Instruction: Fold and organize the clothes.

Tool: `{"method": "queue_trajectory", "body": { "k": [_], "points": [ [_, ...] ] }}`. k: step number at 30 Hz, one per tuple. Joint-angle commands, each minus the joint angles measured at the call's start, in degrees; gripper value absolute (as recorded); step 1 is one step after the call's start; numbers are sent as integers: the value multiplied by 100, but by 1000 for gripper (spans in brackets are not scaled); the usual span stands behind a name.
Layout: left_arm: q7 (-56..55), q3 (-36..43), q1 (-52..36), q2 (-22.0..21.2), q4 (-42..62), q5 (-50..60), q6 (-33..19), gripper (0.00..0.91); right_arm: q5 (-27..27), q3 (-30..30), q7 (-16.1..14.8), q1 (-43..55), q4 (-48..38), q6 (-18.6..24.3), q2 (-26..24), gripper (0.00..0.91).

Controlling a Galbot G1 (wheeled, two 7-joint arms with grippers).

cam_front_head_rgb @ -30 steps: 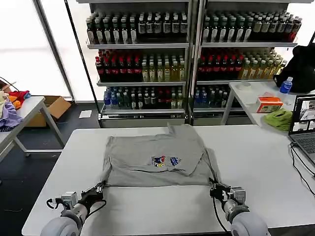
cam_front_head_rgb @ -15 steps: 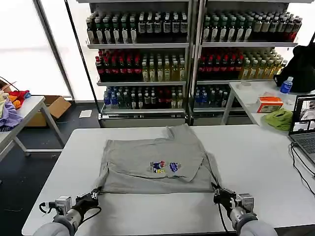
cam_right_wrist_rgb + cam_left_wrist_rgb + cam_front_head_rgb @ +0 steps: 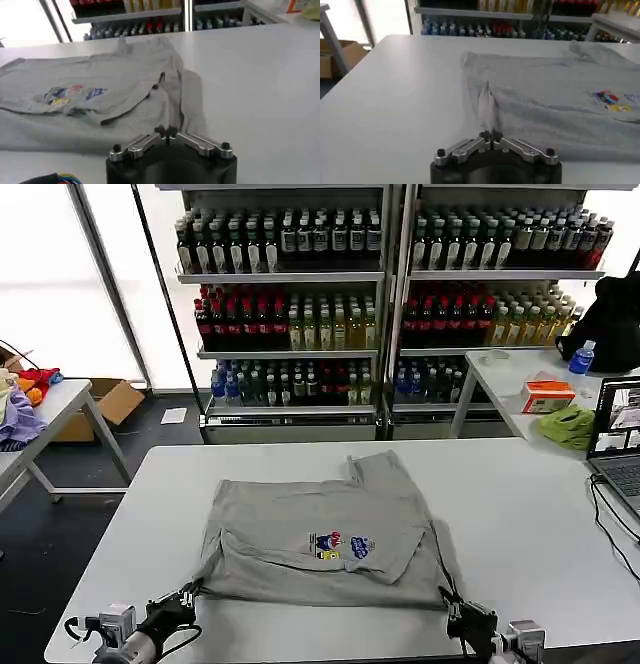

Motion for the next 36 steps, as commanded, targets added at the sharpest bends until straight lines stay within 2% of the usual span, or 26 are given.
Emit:
{"method": "queue_trajectory", "body": {
  "k": [1,4,5,6,9,14,17,22,24,27,29,31,32,33,35,36],
  "points": [
    [66,-168,844,-208,-459,223,12,30,11,173,-13,-686,198,65,-33,0],
    [145,-224,939,-241,-480,253,16,30,43,177,-16,-579,160,-10,-63,0],
    [152,-257,939,-243,-496,291,17,534,38,192,-39,-545,152,-8,-63,71],
    [158,-282,953,-249,-518,354,20,907,38,219,-55,-497,170,-54,-75,907],
    [155,-446,1088,-228,-673,239,34,907,15,309,-164,-408,210,-85,-130,907],
    [110,-747,1274,-181,-818,149,27,907,31,556,-163,-123,78,-100,-220,907],
    [123,-1029,1241,-69,-597,121,21,907,256,804,-166,74,13,-103,-322,907],
    [213,-1609,682,256,-306,-594,12,907,657,1401,-379,702,-7,-83,-584,907],
    [430,-1744,336,543,-162,-785,11,907,770,1392,-526,1185,-214,-85,-818,907],
    [956,-1711,-44,967,38,-890,13,907,756,975,-928,2236,-787,-104,-1150,907],
    [1312,-1357,-456,1254,482,-869,13,907,766,637,-1404,3226,-1489,-277,-1217,907],
    [1517,-1054,-853,1379,806,-844,15,907,654,257,-1676,3860,-2014,-289,-1170,907],
    [1697,-843,-1261,1442,1011,-821,15,907,485,-68,-1993,4432,-2423,-386,-1124,907],
    [1787,-709,-1459,1455,1173,-783,15,907,429,-171,-2043,4530,-2559,-399,-1114,907],
    [2063,-120,-2291,1441,1634,-634,12,907,30,-851,-2372,5434,-3419,-328,-954,907],
    [2085,42,-2447,1429,1740,-609,11,907,-93,-1044,-2423,5635,-3643,-325,-913,907]
  ]
}}
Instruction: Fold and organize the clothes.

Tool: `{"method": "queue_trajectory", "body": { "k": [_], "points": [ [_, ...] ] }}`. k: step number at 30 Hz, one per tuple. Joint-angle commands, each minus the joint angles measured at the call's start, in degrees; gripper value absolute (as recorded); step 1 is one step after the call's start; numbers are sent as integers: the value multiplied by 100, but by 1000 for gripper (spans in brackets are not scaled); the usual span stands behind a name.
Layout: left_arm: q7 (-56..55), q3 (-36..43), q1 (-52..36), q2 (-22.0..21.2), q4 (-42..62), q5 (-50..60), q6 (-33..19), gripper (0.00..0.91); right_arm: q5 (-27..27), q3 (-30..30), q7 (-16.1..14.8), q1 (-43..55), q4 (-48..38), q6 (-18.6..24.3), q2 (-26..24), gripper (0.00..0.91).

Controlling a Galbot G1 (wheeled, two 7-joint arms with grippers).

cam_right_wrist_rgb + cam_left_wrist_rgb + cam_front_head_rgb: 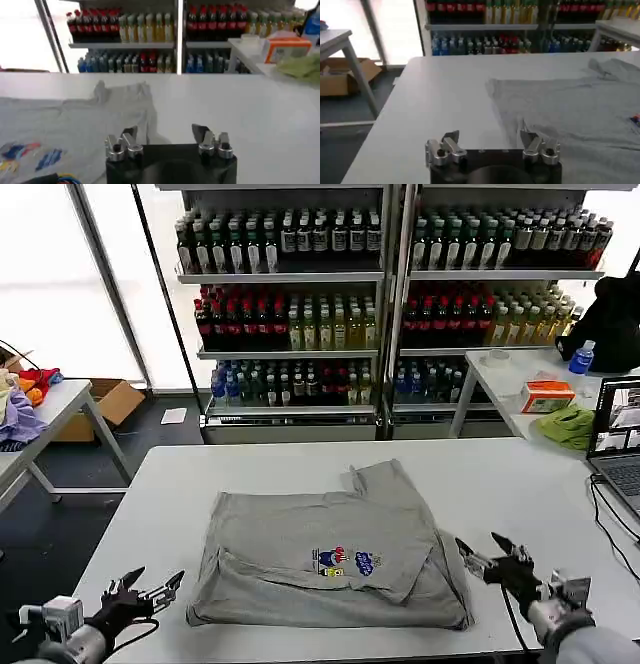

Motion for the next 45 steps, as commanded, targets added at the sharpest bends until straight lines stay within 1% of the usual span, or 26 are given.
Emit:
{"method": "queue_trajectory", "body": {
  "k": [1,2,3,5,6,8,9,11,13,17,23,31,38,39,40,41,45],
  "points": [
    [1308,1400,-2782,699,1813,-81,-6,907,-825,-1616,-1347,3409,-2651,-50,-32,907],
    [1375,1662,-3075,696,2102,-70,-10,907,-1026,-1967,-1422,3689,-3127,41,107,907],
    [1414,1799,-3174,696,2300,-75,-12,907,-1098,-1997,-1439,3758,-3212,65,142,907],
    [1513,2207,-3620,698,2812,-18,-19,907,-1182,-2321,-1547,4257,-3681,140,401,907],
    [1554,2296,-3690,684,2954,3,-20,907,-1176,-2378,-1554,4321,-3808,178,503,907],
    [1567,2603,-4146,617,3346,11,-26,907,-1248,-2543,-1567,4646,-4159,194,736,907],
    [1566,2697,-4282,584,3377,16,-36,907,-1297,-2599,-1578,4768,-4358,221,855,907],
    [1548,2952,-4638,462,3707,39,-51,907,-1341,-2737,-1536,5013,-4789,252,1100,907],
    [1558,3129,-4826,383,3865,71,-62,907,-1339,-2781,-1536,5104,-4975,254,1210,907],
    [1575,3380,-5191,220,4300,180,-107,907,-1339,-2992,-1423,5318,-5481,258,1479,907],
    [1570,3493,-5388,77,4692,263,-207,907,-1329,-3086,-1407,5323,-5742,268,1618,907],
    [1516,3517,-5413,-94,4697,291,-212,907,-1349,-3081,-1381,5204,-5829,275,1681,907],
    [1552,3559,-5310,-127,4681,300,-149,907,-1331,-3087,-1336,5129,-5901,210,1789,907],
    [1589,3555,-5264,-124,4653,291,-147,856,-1317,-3139,-1322,5136,-5916,203,1787,806],
    [1631,3556,-5226,-123,4621,300,-149,564,-1316,-3169,-1305,5160,-5946,207,1796,212],
    [1635,3550,-5193,-133,4597,300,-144,10,-1284,-3193,-1289,5195,-5987,225,1816,0],
    [1636,3524,-5050,-152,4493,319,-108,10,-1155,-3251,-1241,5297,-6140,257,1907,0]
  ]
}}
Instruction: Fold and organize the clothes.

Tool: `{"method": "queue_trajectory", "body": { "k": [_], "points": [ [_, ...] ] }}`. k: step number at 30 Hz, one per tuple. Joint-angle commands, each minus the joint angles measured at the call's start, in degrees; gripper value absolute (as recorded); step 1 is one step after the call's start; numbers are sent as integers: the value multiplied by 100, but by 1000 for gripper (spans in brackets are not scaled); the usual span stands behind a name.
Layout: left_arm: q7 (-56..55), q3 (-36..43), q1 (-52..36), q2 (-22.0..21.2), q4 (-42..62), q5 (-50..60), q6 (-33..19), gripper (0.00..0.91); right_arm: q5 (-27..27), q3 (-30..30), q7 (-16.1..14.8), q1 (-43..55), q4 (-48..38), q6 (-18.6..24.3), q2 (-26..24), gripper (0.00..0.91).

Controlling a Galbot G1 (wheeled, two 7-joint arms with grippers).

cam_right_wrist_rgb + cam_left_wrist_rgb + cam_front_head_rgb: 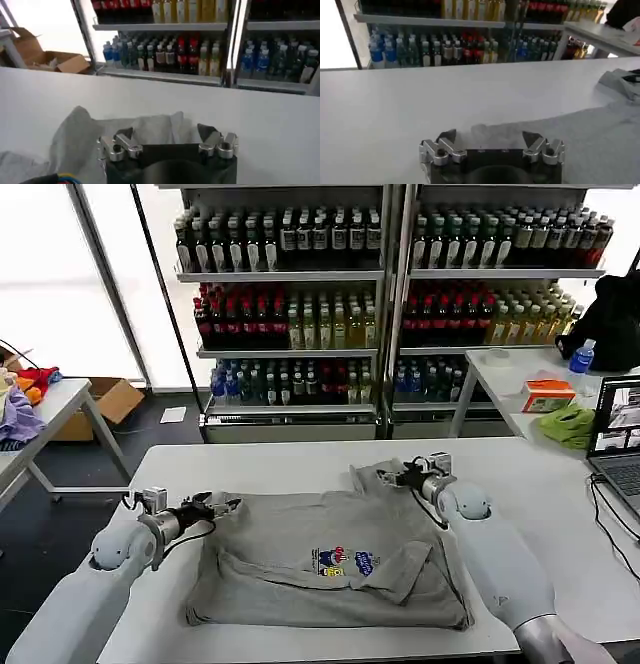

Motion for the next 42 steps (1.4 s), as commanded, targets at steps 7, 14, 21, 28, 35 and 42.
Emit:
{"method": "queue_trajectory", "body": {
  "k": [7,14,21,28,35,42],
  "points": [
    [150,114,430,-23,-206,114,62,10,158,-188,46,287,-472,55,257,0],
    [84,98,423,-100,-123,131,-119,20,245,-125,84,295,-521,67,301,0],
    [-55,95,258,-163,56,66,-272,10,333,-14,122,192,-431,71,241,0],
    [-168,45,168,-155,41,-77,-443,10,572,73,170,74,-98,53,139,0],
    [-313,-181,348,-42,-397,-224,-467,10,973,257,265,-260,843,-113,-116,0],
    [-354,-417,710,67,-739,-247,-457,10,1106,497,313,-716,1402,-160,-241,0]
  ]
}}
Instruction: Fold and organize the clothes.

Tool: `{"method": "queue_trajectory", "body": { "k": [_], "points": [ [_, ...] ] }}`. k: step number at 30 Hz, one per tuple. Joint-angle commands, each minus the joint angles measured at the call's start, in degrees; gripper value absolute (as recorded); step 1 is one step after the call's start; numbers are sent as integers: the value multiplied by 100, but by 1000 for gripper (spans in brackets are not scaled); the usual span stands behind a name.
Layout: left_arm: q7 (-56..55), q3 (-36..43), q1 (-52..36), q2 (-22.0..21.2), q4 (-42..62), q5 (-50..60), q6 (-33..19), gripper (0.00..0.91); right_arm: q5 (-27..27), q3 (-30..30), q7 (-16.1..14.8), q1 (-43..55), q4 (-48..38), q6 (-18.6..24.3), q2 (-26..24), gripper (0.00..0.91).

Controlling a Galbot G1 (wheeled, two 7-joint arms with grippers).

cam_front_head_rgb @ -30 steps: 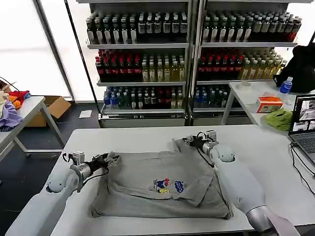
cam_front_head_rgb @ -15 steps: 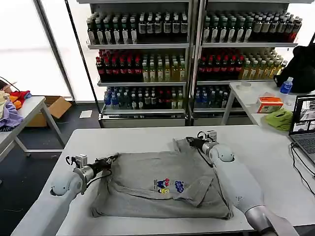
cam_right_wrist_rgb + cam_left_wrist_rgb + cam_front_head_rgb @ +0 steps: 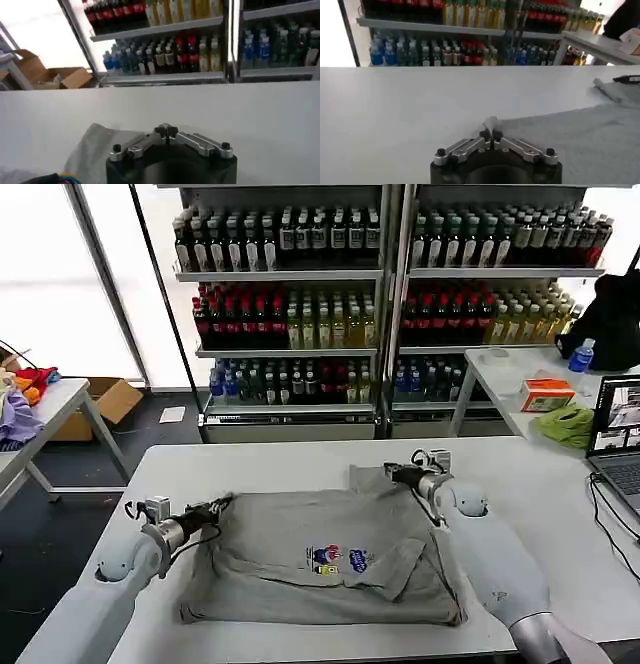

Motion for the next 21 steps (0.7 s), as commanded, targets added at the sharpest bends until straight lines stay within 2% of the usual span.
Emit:
{"method": "queue_trajectory", "body": {
  "k": [1,11,16,21],
  "points": [
    [-115,-344,445,114,-606,-91,-97,10,291,292,48,-582,1008,-54,-171,0],
    [-228,-599,810,163,-1188,-185,-127,10,488,689,214,-1337,2193,-294,-342,0],
    [-247,-615,850,177,-1207,-183,-144,10,467,771,226,-1485,2444,-384,-383,0],
    [-380,-815,1111,228,-1576,-239,-151,10,592,1028,241,-1953,3237,-398,-578,0]
  ]
}}
